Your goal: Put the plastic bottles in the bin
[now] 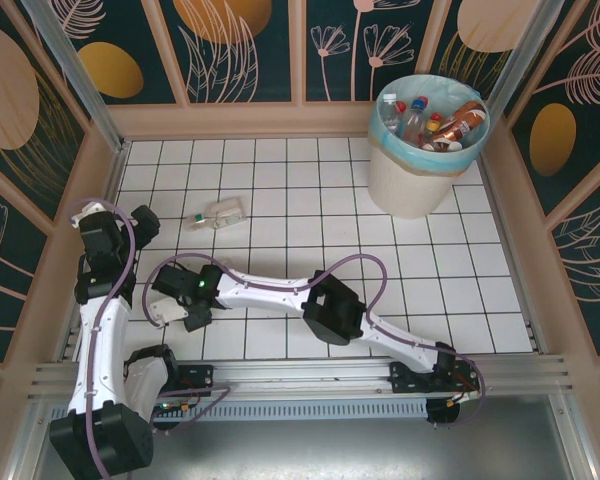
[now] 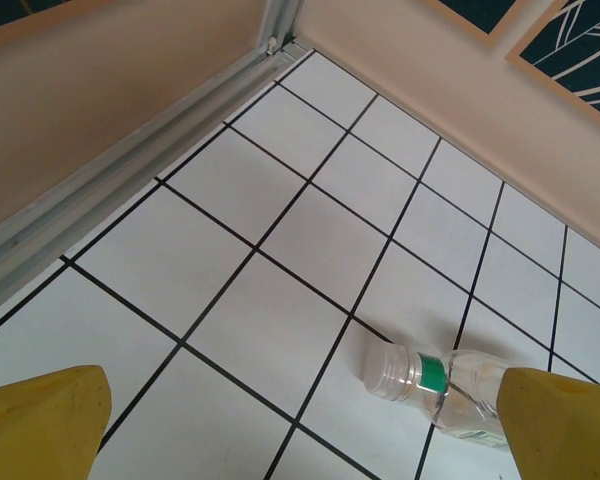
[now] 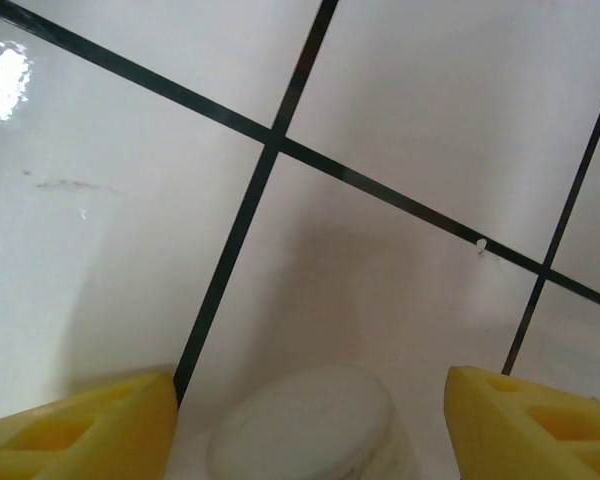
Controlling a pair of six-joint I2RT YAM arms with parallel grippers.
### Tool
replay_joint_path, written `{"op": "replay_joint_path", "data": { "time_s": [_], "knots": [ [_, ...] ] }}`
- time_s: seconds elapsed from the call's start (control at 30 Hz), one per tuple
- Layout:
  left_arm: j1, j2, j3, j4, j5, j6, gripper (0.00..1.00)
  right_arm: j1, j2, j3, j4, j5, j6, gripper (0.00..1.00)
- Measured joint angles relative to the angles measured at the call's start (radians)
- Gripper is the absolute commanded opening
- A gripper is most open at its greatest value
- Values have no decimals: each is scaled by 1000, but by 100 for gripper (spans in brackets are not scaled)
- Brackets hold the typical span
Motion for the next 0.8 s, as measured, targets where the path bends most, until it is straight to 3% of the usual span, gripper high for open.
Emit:
{"op": "replay_joint_path", "data": {
  "time_s": [0.2,0.5,0.8],
  "knots": [
    [0,0,-1,0,-4,3,98,1,1,8,-13,31,7,74],
    [0,0,-6,0,-7,4,98,-17,1,8,-27,22,2,60],
    [0,0,-6,0,-8,11,99,-58,1,8,-38,6,10,41]
  ]
}}
